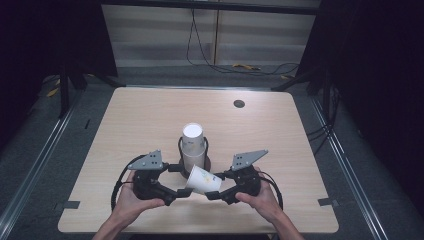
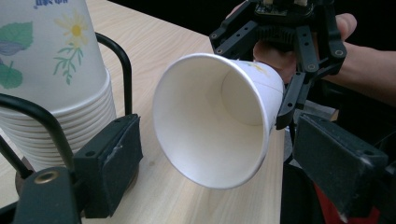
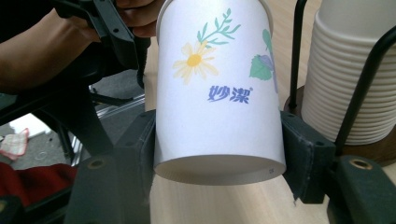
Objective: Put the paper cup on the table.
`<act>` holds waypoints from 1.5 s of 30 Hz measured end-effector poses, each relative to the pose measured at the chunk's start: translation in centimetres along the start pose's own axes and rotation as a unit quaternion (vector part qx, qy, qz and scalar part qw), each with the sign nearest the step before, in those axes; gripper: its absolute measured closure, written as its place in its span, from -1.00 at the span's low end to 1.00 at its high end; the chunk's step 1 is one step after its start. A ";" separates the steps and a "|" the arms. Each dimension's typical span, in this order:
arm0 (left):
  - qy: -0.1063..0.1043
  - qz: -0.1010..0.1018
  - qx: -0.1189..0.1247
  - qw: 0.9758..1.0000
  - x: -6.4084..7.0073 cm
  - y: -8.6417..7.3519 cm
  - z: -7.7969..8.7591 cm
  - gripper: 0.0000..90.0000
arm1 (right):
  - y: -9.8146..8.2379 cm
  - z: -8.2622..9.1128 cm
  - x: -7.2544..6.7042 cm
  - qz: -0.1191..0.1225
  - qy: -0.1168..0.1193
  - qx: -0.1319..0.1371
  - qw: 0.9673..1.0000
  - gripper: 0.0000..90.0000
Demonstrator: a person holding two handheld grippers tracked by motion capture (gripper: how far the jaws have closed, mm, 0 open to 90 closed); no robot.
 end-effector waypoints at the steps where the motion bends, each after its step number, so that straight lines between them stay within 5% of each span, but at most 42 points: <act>1: -0.005 0.003 0.001 1.000 0.0 0.0 -0.1 -0.65 | 0.0 0.0 0.0 0.004 0.002 0.001 1.000 -0.20; 30: -0.032 -0.009 0.000 0.999 0.3 0.2 -1.2 -0.61 | 0.8 -0.6 -0.5 0.028 0.025 0.012 0.999 -0.19; 37: -0.048 0.004 0.002 0.999 0.2 0.1 -1.2 -0.61 | 0.8 -0.6 -0.7 0.042 0.027 0.007 0.999 -0.20; 45: -0.038 -0.007 0.001 0.999 0.2 0.0 -1.2 -0.57 | 0.6 -0.7 -0.6 0.034 0.027 0.001 0.999 -0.23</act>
Point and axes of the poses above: each handheld gripper's, and its own axes: z roughly backward along the jaws, y roughly out of its top, x roughly to its right, the point moved 3 cm from there along -z, roughly forward along the jaws, and after that the axes turned 12 degrees about z, right-handed, at the moved point
